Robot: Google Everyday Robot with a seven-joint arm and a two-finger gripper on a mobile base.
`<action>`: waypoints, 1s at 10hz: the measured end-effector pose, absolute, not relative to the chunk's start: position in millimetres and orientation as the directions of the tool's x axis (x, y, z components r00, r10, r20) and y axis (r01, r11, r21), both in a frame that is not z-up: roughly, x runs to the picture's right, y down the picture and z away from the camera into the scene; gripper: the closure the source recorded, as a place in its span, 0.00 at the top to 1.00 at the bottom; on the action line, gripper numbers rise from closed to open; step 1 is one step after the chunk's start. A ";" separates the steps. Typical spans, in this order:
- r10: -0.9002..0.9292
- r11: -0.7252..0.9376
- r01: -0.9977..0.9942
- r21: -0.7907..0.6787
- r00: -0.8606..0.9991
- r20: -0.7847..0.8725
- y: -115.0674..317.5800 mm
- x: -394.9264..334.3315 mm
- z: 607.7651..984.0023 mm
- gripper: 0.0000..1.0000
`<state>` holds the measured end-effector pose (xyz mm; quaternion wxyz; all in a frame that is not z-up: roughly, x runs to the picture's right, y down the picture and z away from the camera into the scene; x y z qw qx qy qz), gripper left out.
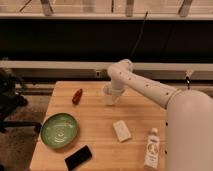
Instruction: Pick up the ceramic cup
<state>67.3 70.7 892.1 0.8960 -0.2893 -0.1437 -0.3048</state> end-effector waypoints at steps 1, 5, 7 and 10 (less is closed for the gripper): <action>-0.464 0.646 0.630 -0.431 0.772 0.433 68.8 67.8 890.4 0.02; -0.465 0.649 0.629 -0.427 0.773 0.432 54.3 71.8 884.5 0.00; -0.466 0.650 0.626 -0.431 0.776 0.425 40.5 77.8 874.0 0.00; -0.472 0.661 0.623 -0.418 0.779 0.413 9.6 84.3 850.8 0.00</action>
